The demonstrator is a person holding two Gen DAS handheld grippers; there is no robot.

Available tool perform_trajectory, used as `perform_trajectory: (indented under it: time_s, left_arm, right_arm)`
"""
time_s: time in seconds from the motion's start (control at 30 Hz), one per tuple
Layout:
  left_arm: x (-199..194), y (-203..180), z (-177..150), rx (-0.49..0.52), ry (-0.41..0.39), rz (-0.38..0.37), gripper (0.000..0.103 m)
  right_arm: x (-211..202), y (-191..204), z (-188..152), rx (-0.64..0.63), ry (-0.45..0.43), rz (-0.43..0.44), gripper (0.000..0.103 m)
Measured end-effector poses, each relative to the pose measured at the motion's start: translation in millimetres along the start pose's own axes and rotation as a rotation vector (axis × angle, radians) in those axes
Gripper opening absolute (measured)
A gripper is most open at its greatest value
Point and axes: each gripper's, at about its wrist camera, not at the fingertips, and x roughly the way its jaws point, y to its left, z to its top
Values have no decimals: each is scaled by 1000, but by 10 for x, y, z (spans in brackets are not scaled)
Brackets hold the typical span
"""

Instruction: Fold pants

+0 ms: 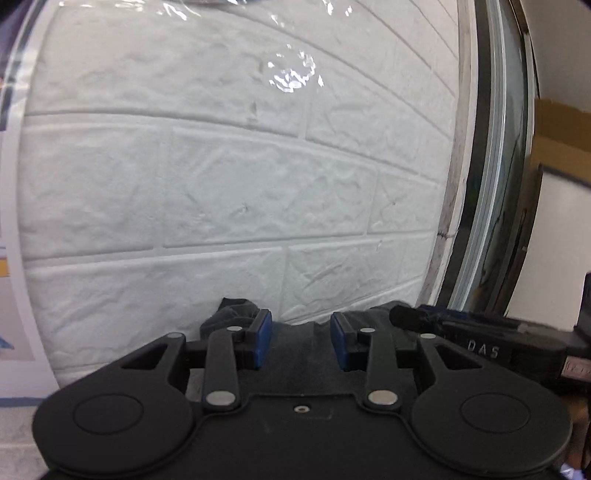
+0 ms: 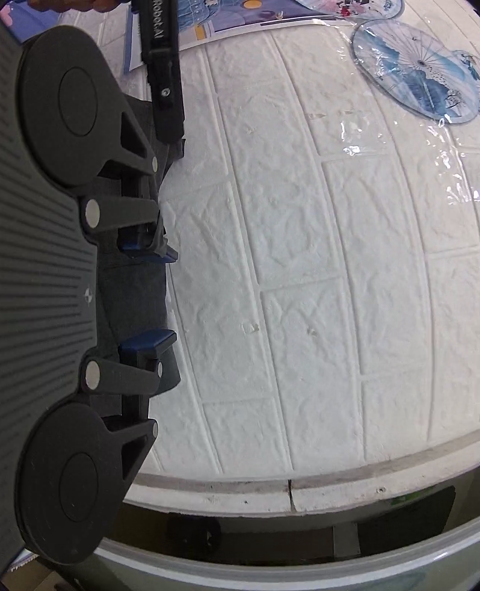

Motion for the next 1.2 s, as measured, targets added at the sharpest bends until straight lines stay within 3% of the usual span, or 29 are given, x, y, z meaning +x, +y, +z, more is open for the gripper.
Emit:
perform_trajectory:
  time_s: [0.1, 0.23, 0.33, 0.47, 0.57, 0.6, 0.67, 0.73, 0.77, 0.83, 0.9, 1.03, 1.2]
  left_arm:
    - [205, 29, -178, 75, 37, 54, 5]
    - [435, 232, -376, 27, 93, 55, 4]
    - [450, 263, -519, 22, 108, 47, 2]
    - [454, 253, -636, 3, 112, 56, 2]
    - [487, 182, -589, 10, 126, 78, 2]
    - [473, 172, -542, -2, 133, 76, 7]
    - [327, 200, -436, -55, 135, 60, 33]
    - [107, 196, -333, -105, 123, 35, 94]
    - [-28, 165, -290, -117, 102, 42, 103]
    - [-347, 65, -215, -126, 40, 83, 103]
    - [-641, -33, -149, -127, 24, 76, 102]
    - [-1204, -226, -89, -182, 82, 91, 102]
    - [-1810, -431, -245, -250, 161, 112, 102]
  right_arm:
    - [198, -86, -63, 29, 38, -26, 71]
    - [461, -258, -184, 60, 154, -99, 67]
    - [581, -347, -224, 77, 228, -106, 56]
    - [578, -395, -305, 97, 212, -103, 47]
    - [468, -329, -370, 76, 141, -100, 52]
    - [393, -299, -358, 71, 122, -76, 71]
    - [164, -235, -273, 72, 80, -38, 103]
    - [-123, -131, -174, 46, 50, -31, 103]
    - [-278, -91, -124, 25, 45, -21, 103]
    - [-595, -35, -44, -2, 28, -18, 103]
    - [-875, -33, 11, -9, 28, -39, 103]
    - [-1385, 13, 50, -21, 84, -41, 103]
    - [-1960, 143, -43, -92, 179, -78, 103]
